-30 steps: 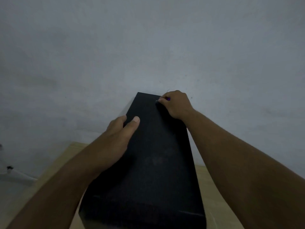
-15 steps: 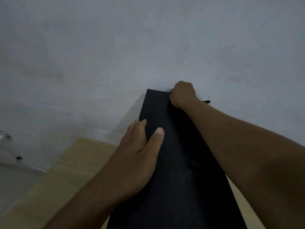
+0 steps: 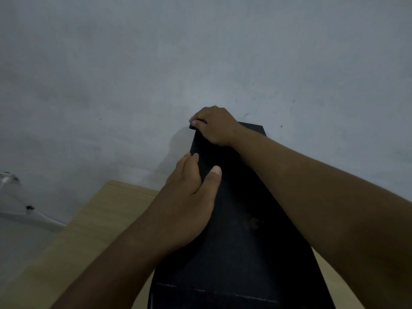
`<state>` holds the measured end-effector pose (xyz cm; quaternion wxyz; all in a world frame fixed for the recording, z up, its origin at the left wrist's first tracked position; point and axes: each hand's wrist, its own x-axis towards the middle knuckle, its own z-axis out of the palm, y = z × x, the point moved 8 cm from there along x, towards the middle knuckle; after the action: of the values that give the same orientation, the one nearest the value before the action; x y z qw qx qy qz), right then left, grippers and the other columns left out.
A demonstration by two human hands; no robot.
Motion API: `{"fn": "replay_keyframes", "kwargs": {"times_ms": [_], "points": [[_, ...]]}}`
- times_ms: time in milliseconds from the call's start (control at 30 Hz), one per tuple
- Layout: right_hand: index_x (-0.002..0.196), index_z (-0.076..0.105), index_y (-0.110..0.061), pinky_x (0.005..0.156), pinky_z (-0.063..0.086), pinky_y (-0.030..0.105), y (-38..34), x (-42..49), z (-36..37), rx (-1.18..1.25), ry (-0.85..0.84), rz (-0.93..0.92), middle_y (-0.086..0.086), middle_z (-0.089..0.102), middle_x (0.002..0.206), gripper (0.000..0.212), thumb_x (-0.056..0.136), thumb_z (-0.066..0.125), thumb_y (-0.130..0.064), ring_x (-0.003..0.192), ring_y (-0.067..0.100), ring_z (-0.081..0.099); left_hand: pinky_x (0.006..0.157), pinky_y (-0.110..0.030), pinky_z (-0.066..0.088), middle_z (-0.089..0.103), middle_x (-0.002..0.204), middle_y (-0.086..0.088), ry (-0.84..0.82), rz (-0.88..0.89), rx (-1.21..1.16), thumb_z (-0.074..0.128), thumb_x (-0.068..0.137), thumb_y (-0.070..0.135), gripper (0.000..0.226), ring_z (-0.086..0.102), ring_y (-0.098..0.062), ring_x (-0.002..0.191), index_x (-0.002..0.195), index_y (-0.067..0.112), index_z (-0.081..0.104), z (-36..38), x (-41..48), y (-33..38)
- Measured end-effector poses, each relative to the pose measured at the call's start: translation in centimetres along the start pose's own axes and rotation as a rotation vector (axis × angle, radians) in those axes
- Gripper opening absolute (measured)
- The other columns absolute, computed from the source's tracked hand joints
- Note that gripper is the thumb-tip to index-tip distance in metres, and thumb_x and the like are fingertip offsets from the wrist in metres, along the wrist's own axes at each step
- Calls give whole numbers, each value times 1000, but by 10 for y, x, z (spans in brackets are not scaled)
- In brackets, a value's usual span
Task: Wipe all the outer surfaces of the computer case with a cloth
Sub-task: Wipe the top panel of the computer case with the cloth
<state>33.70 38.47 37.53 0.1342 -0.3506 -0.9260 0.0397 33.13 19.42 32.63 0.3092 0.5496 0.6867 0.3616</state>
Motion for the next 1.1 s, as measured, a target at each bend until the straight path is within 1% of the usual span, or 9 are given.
{"fn": "replay_keyframes", "kwargs": {"times_ms": [233,300,400,433,500,567,700,900,1100], "points": [[121,69,-20,100,37,20,-13,-49,-6,128,1,-81,-3,64,127,28,103,49,-29,118,13,54,113,-19,15,10,165,15,27,61,-30,21,103,55,64,17,2,144,160,27,7,-2,-5,7],[121,69,-21,103,40,23,-15,-67,-11,182,6,-91,-6,65,126,27,101,52,-28,117,9,55,118,-22,15,14,164,16,34,76,-35,20,102,57,66,15,-2,148,160,27,9,-2,-5,8],[121,70,-26,104,40,26,-12,-96,-18,176,14,-93,-13,66,123,26,100,54,-32,116,6,53,101,-6,22,32,138,23,52,96,-28,21,104,54,57,32,0,137,153,26,26,-3,-6,11],[121,69,-27,104,39,25,-9,-106,-20,175,8,-85,-14,65,123,26,100,54,-33,115,5,53,101,-4,18,34,141,21,52,88,-12,21,104,53,58,31,2,135,154,25,25,-2,-6,12],[122,68,-27,104,38,23,0,-124,-26,171,-2,-57,-15,64,124,27,100,53,-34,115,2,53,110,-14,7,14,165,12,35,62,40,18,103,56,67,15,-3,150,160,23,10,0,-7,12],[121,69,-29,101,40,19,15,-137,-33,201,-1,2,-16,65,123,26,100,54,-34,113,-1,54,116,-21,3,1,168,9,17,34,69,16,103,58,70,4,-6,153,161,22,2,1,-7,10],[120,69,-35,98,40,18,52,-153,-41,209,40,134,-16,64,124,25,101,52,-33,111,0,56,123,-29,5,1,169,10,-1,7,61,14,102,59,71,4,-7,154,161,22,2,2,-6,8],[124,68,-24,91,32,17,76,-130,-42,123,91,281,-3,63,130,30,104,46,-30,116,15,55,119,-24,3,-1,168,11,-2,20,56,13,102,59,70,3,-6,154,161,24,0,2,-6,9],[124,64,-8,100,36,29,68,-72,-29,-35,-62,322,11,57,136,38,107,36,-27,123,28,51,116,-23,0,-5,168,12,-10,34,95,12,102,60,71,-2,-5,153,161,25,-3,4,-7,10]]}}
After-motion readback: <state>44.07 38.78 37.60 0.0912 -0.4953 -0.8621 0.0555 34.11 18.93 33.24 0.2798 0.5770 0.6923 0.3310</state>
